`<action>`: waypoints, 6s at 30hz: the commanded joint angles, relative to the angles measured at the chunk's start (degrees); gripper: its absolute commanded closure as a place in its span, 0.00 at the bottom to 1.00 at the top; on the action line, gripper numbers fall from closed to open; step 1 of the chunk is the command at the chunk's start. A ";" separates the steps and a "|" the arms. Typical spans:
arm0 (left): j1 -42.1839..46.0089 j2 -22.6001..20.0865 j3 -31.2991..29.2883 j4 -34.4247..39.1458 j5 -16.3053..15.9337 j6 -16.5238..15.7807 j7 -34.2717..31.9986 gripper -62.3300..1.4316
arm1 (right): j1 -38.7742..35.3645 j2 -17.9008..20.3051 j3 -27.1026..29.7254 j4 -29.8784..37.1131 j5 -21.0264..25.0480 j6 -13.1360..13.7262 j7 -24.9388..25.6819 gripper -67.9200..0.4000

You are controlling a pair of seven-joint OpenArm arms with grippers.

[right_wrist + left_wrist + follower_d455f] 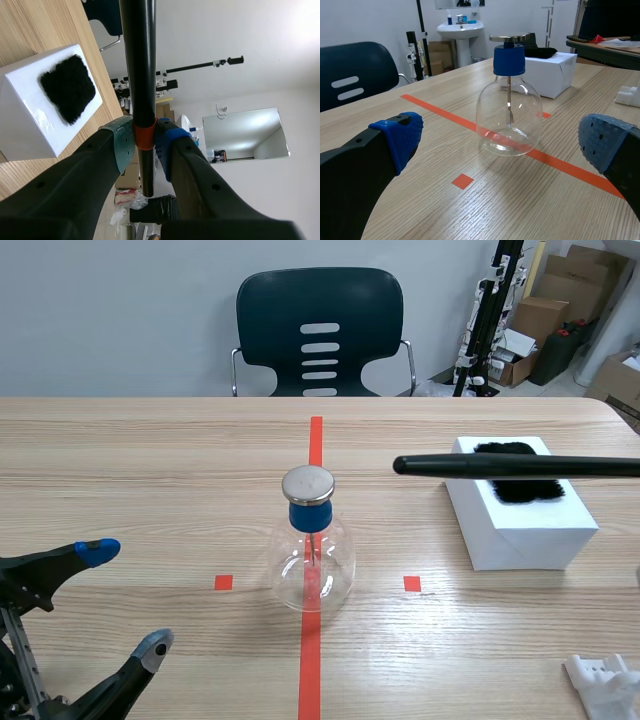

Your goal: Do the electroscope experiment. put the rod down on the box

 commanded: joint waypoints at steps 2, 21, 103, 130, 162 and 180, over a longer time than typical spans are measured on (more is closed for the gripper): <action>-0.33 -0.02 0.04 0.68 -0.39 -0.15 -0.63 0.00 | 0.37 0.46 0.63 1.33 0.22 -0.85 0.39 0.99; -0.33 -0.02 0.04 0.68 -0.39 -0.15 -0.63 0.00 | 0.37 0.46 0.63 1.33 0.24 -0.85 0.15 0.99; -0.31 -0.02 0.04 0.68 -0.42 -0.15 -0.79 0.00 | 2.97 37.75 -2.67 14.08 52.26 62.49 -54.01 0.99; -0.31 -0.02 0.04 0.68 -0.39 -0.15 -0.79 0.00 | 17.22 20.57 -16.74 4.66 33.46 64.59 -50.42 0.99; -0.31 -0.02 0.04 0.68 -0.39 -0.15 -0.79 0.00 | 27.71 10.93 -30.23 -7.48 24.26 64.59 -51.69 0.99; -0.31 -0.02 0.04 0.68 -0.39 -0.15 -0.79 0.00 | 30.23 10.91 -33.77 -10.64 24.09 64.59 -51.43 0.99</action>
